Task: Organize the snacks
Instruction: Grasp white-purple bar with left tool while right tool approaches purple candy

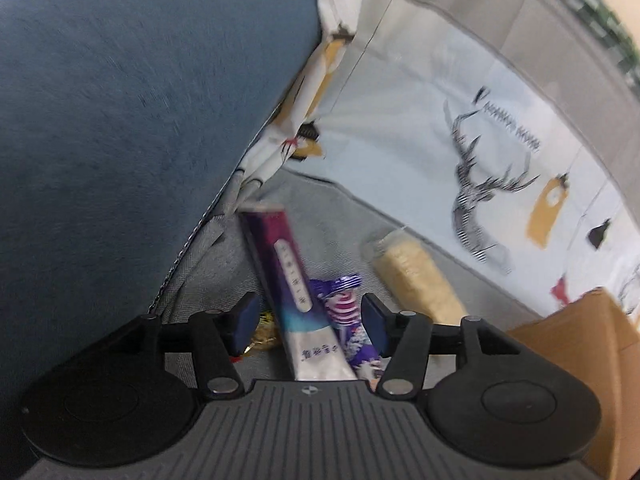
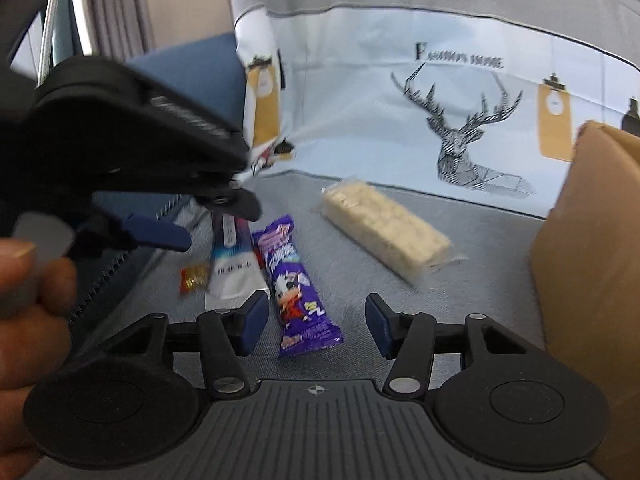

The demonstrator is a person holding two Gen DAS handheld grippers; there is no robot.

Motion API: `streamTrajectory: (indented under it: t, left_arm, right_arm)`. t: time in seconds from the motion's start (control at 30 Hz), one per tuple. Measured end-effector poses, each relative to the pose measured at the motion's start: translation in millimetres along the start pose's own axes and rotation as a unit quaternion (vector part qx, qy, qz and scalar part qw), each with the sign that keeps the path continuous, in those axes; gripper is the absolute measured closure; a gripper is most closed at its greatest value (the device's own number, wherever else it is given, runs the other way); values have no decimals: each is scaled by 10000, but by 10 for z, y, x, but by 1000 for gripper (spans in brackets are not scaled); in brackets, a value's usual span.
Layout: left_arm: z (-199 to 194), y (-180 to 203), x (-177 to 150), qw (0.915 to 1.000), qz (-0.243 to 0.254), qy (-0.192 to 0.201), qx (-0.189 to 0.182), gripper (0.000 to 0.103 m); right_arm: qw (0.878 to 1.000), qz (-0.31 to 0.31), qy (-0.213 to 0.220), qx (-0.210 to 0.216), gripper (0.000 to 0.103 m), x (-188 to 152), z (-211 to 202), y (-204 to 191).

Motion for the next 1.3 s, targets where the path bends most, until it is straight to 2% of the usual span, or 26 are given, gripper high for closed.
streamTrajectory:
  t: [0.13,0.17,0.2,0.23,0.27,0.3,0.37,0.43,0.5,0.6,0.83,0.97,1.03,1.13,1.2,1.3]
  left_arm:
    - [124,-20,-24,9998,-12,-165,109,47]
    - [147,-17,-28,9996,60,-202,200,57]
    - [162,-13,-40,9993,124,-263,230,68]
    - [166,-8,-55,9991,147,-327,210,69]
    - [162,-8,-68,9990,154,-357,201,74]
    - [145,-7,-79,9990,192,-360,205,80]
    - [75,5,-99,9990,252,-305,190,89]
    - [-15,13,-115,9994,226,-249,79,91]
    - [-138,35,-158,9995,253,-199,-46,98]
    - [-298,94,-262,9990,209,-298,-276,98]
    - [-828,237,-699,9949,293,-762,-592,98]
    - [-1111,247,-1085,9928,415,-1053,-391,98]
    - [-1217,247,-1282,9939,306,-1006,-324,98]
    - [-1327,238,-1626,9964,-84,-774,-330,98]
    - [-1355,253,-1870,9974,-181,-578,-393,98]
    - [-1355,222,-2132,9959,-407,-556,-591,98]
  right_arm:
    - [9996,-66,-283,62,48,-58,152,-20]
    - [9996,-93,-271,47,49,-74,165,-26]
    - [9996,-179,-225,4,56,-82,164,-45]
    - [9994,-263,-202,-10,65,-88,157,-64]
    - [9994,-314,-171,6,65,-86,144,-72]
    - [9994,-313,-163,25,74,-80,133,-68]
    - [9995,-253,-164,90,79,-83,104,-46]
    - [9996,-162,-200,116,86,-76,43,-15]
    - [9995,-134,-200,192,88,-40,-73,0]
    - [9992,-342,-156,155,89,-12,-307,5]
    - [9983,-19,-487,310,91,-239,-916,150]
    - [9961,262,-727,426,91,-463,-1251,182]
    - [9951,417,-791,423,91,-588,-1405,187]
    - [9963,564,-602,249,91,-804,-1649,170]
    - [9973,666,-309,81,91,-990,-1787,161]
    - [9979,644,-20,-92,91,-1217,-1857,164]
Point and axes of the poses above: each gripper's, at about its wrist camera, not at the fingertips, and z roughly the way its jaws point, y to its right, x to its top, the point moved 5 cm from there along z, roughly the way its jaws point, and after that the axes turned 5 degrees about -x, right-handed, at the moved point
